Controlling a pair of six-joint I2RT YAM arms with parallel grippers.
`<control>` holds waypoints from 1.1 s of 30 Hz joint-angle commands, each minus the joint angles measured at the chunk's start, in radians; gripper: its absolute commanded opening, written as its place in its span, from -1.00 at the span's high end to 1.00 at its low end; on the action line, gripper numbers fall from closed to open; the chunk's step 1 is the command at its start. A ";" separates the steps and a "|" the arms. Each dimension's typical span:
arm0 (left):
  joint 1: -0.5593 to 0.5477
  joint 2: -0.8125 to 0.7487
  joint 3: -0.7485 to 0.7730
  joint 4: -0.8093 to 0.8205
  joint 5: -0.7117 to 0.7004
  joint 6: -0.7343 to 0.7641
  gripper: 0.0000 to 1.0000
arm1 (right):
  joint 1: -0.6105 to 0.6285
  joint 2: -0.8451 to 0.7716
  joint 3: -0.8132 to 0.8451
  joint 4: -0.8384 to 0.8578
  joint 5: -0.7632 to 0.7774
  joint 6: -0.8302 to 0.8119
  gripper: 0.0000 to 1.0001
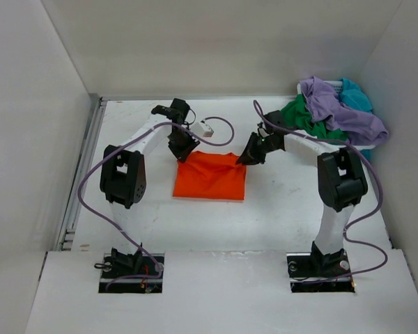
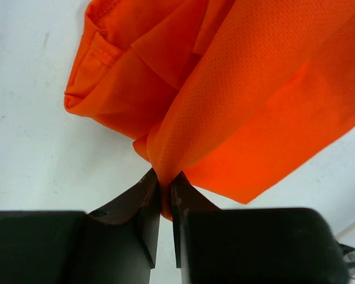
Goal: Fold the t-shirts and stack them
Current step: Fold the long partially folded tshirt into a neat square
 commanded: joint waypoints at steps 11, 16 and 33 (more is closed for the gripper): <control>0.078 -0.071 0.074 0.335 -0.246 -0.103 0.22 | -0.073 -0.088 0.028 0.237 0.170 0.020 0.36; 0.035 -0.241 -0.073 0.381 -0.180 -0.114 0.10 | 0.003 -0.247 -0.079 0.245 0.272 -0.030 0.36; 0.049 0.021 -0.046 0.396 -0.048 -0.241 0.29 | 0.093 0.026 0.054 0.197 0.332 0.006 1.00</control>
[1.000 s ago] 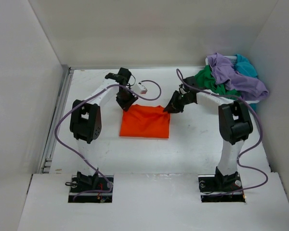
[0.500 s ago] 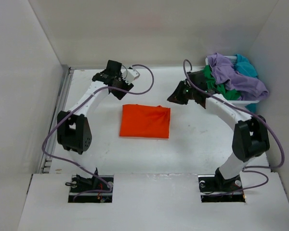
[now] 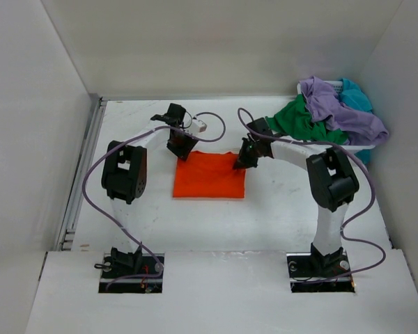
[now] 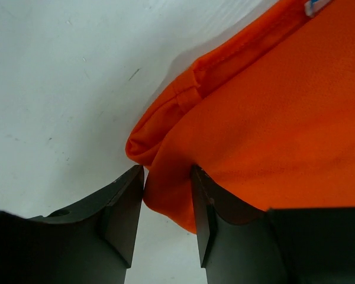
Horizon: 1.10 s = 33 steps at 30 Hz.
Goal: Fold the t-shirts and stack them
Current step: Fold the long partially folded tshirt into a neat square, then smooth out wrinkles on the folded tshirt
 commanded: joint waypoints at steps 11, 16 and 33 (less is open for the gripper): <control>0.038 0.014 0.105 0.101 -0.029 -0.066 0.14 | -0.114 0.049 0.083 0.191 0.029 0.099 0.99; 0.063 -0.101 0.101 0.113 -0.010 -0.107 -0.03 | -0.138 -0.055 0.039 0.209 0.032 0.067 0.94; 0.121 -0.044 0.001 0.130 0.094 -0.112 -0.13 | 0.021 -0.261 -0.331 0.234 0.034 0.079 0.40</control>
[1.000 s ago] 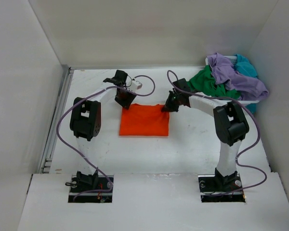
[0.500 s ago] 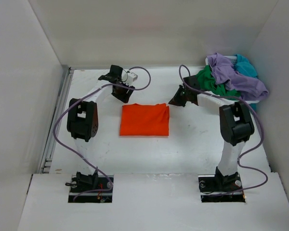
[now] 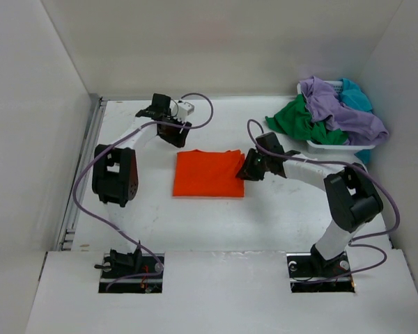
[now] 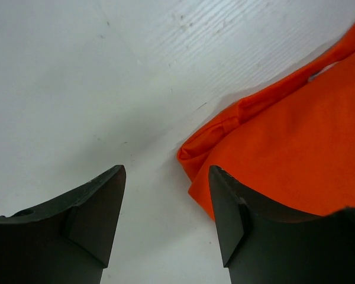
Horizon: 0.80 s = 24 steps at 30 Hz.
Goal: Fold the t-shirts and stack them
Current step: Smooth out wrinkles on the folded tshirt
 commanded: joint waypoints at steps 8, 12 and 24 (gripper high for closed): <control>0.014 0.100 -0.024 -0.013 0.079 0.009 -0.05 | 0.027 -0.026 -0.075 0.078 0.023 0.058 0.41; 0.008 0.086 -0.035 -0.028 0.163 -0.006 0.08 | 0.027 -0.067 -0.101 0.060 0.054 0.049 0.40; 0.001 0.086 -0.046 -0.096 0.177 -0.003 1.00 | 0.041 -0.073 -0.167 0.080 -0.003 0.073 0.97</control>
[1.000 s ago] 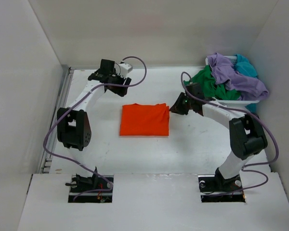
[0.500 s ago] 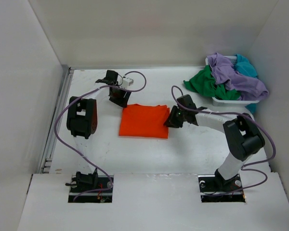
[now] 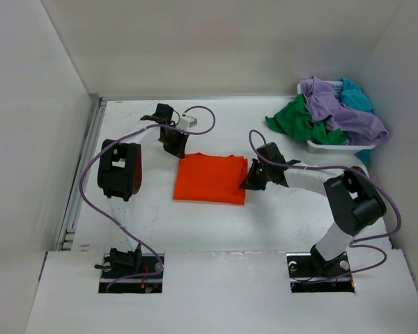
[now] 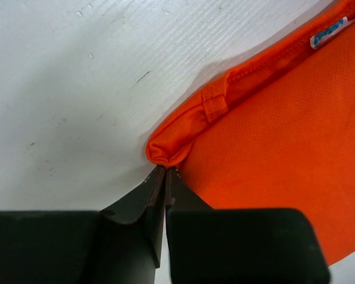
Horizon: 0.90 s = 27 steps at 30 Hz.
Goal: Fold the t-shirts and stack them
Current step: Smooth out wrinkles on the folded tshirt
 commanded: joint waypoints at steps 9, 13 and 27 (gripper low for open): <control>-0.006 -0.070 -0.036 0.038 -0.076 -0.034 1.00 | -0.045 -0.211 -0.146 0.032 0.004 0.043 0.99; -0.006 -0.083 -0.047 0.045 -0.081 -0.036 0.99 | -0.051 -0.224 -0.175 0.038 0.007 0.052 0.80; 0.034 -0.248 -0.090 0.104 0.141 -0.045 -0.08 | -0.154 -0.336 -0.154 0.045 0.032 -0.065 0.26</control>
